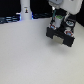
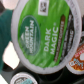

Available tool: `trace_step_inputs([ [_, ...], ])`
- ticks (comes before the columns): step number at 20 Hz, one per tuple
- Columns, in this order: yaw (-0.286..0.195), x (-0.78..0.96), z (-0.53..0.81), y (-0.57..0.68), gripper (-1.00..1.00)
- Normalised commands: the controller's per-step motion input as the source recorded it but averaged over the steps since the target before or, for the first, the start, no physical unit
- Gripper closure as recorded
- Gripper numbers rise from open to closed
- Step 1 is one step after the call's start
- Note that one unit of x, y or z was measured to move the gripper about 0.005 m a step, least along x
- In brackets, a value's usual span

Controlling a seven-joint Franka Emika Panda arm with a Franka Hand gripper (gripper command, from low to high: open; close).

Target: Open the kcup holder, insert the kcup into the holder, and close the kcup holder

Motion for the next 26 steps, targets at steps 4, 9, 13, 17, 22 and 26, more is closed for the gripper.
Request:
trace_step_inputs([
  [4, -0.045, 0.11, 0.09, 0.00, 1.00],
  [9, -0.049, 0.34, 0.32, 0.06, 1.00],
  [13, -0.044, 0.42, 0.41, 0.17, 1.00],
  [17, -0.021, 0.45, 0.32, 0.29, 1.00],
  [22, 0.001, 0.30, 0.21, 0.39, 1.00],
  [26, 0.025, 0.11, 0.10, 0.36, 1.00],
])
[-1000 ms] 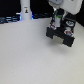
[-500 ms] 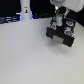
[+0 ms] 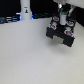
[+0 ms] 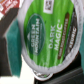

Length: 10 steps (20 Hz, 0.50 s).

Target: Open the kcup holder, insert the kcup into the holder, and close the kcup holder

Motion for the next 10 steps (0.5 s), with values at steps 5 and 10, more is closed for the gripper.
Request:
trace_step_inputs([
  [5, 0.089, -0.09, -0.09, 0.25, 1.00],
  [10, 0.031, -0.03, -0.25, 0.03, 1.00],
])
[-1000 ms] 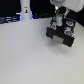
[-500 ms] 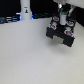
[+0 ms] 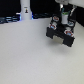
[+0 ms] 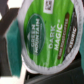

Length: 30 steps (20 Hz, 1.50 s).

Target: Open the kcup holder, insert the kcup into the holder, and close the kcup holder

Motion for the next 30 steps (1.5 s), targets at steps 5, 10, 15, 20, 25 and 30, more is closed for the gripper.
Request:
trace_step_inputs([
  [5, 0.001, 0.00, -0.24, 0.00, 1.00],
  [10, -0.012, 0.08, -0.13, -0.01, 1.00],
  [15, -0.030, 0.01, 0.12, -0.10, 1.00],
  [20, -0.040, 0.00, 0.12, -0.14, 1.00],
  [25, -0.015, -0.04, -0.07, -0.07, 1.00],
  [30, -0.003, 0.01, -0.16, -0.02, 1.00],
])
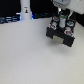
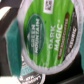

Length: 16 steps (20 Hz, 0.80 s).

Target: Open the kcup holder, insert the kcup into the holder, and close the kcup holder

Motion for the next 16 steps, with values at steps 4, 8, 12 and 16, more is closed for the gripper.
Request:
trace_step_inputs([
  [4, 0.005, 0.02, -0.22, 0.00, 1.00],
  [8, 0.006, 0.06, -0.23, 0.04, 1.00],
  [12, 0.003, 0.13, -0.19, 0.12, 1.00],
  [16, 0.027, 0.11, -0.06, 0.13, -1.00],
])
